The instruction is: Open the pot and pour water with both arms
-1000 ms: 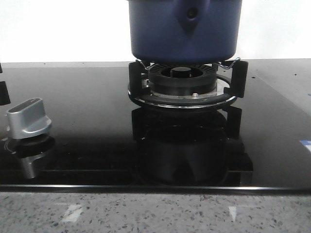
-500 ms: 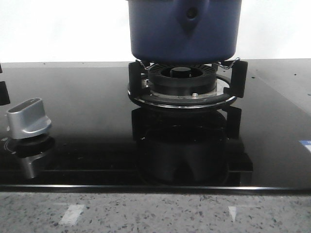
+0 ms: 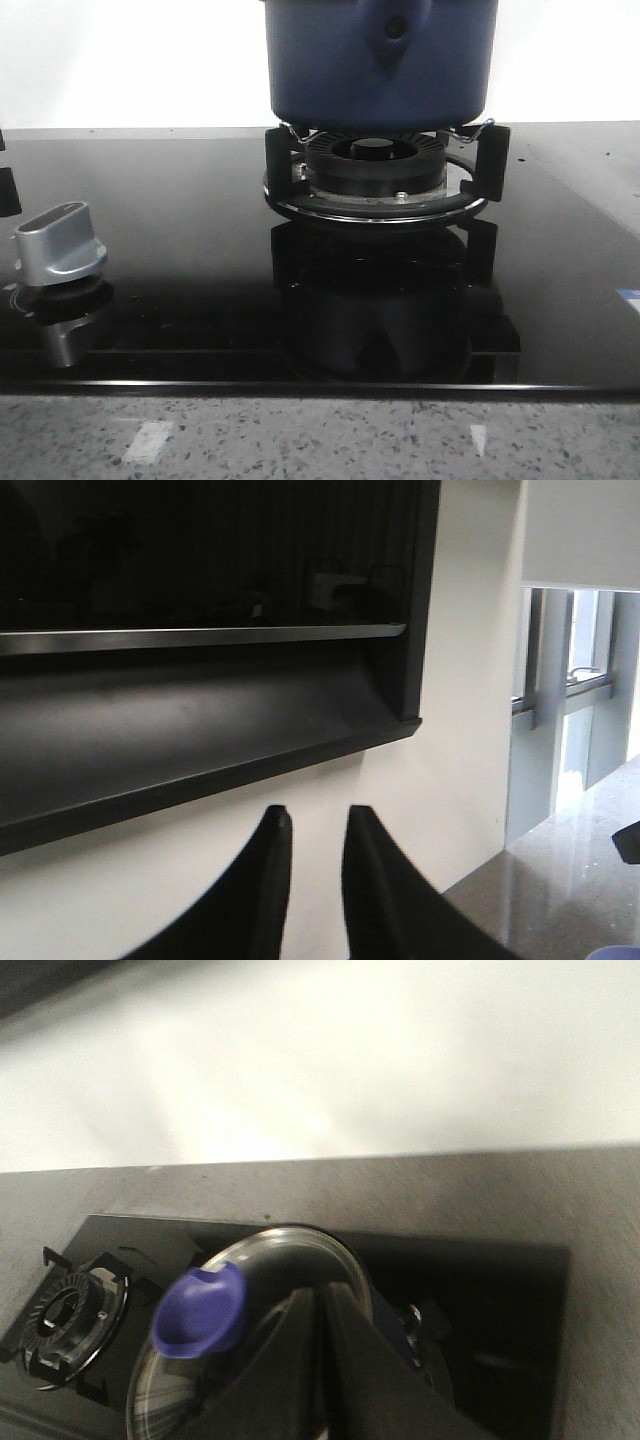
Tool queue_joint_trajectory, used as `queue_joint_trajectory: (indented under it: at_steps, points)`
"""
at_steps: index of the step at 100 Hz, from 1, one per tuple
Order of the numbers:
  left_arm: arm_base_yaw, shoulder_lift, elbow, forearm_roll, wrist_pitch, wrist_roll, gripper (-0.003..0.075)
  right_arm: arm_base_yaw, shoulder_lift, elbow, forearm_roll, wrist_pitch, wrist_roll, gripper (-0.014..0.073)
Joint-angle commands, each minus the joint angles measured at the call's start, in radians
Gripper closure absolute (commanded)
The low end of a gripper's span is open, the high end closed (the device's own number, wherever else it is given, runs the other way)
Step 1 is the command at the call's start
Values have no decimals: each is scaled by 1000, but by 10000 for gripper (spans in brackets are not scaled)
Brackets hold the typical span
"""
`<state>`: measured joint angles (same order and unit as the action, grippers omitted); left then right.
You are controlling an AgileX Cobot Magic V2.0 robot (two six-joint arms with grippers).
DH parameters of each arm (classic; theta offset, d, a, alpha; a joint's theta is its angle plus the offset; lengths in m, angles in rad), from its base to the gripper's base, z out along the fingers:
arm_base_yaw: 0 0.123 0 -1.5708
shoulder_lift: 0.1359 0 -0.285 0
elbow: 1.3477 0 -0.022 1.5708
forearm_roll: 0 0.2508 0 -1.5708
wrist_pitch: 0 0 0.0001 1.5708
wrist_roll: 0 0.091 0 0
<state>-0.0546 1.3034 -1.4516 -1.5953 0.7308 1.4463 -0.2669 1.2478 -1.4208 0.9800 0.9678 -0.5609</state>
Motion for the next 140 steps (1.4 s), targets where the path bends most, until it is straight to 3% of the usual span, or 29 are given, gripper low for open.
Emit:
queue_joint_trajectory:
  at_steps: [1,17,38,53,69,83,105,140]
  points:
    - [57,-65,-34,41,6,-108,741,53,-57,5,78,-125,-114,639]
    - [114,-159,4,294,-91,-241,741,134,-153,111,78,-280,-258,639]
    - [114,-400,327,260,-441,-238,741,159,-387,364,80,-527,-421,639]
    - [58,-539,571,241,-439,-115,741,159,-563,578,80,-615,-473,639]
    - [-46,-699,833,74,-405,54,741,159,-748,824,80,-621,-484,640]
    - [-70,-850,995,11,-467,67,741,159,-908,1004,80,-656,-484,639]
    - [-70,-991,1105,4,-475,67,741,159,-1039,1142,80,-685,-484,639]
    - [-70,-993,1125,-49,-466,65,741,159,-1041,1179,105,-681,-482,639]
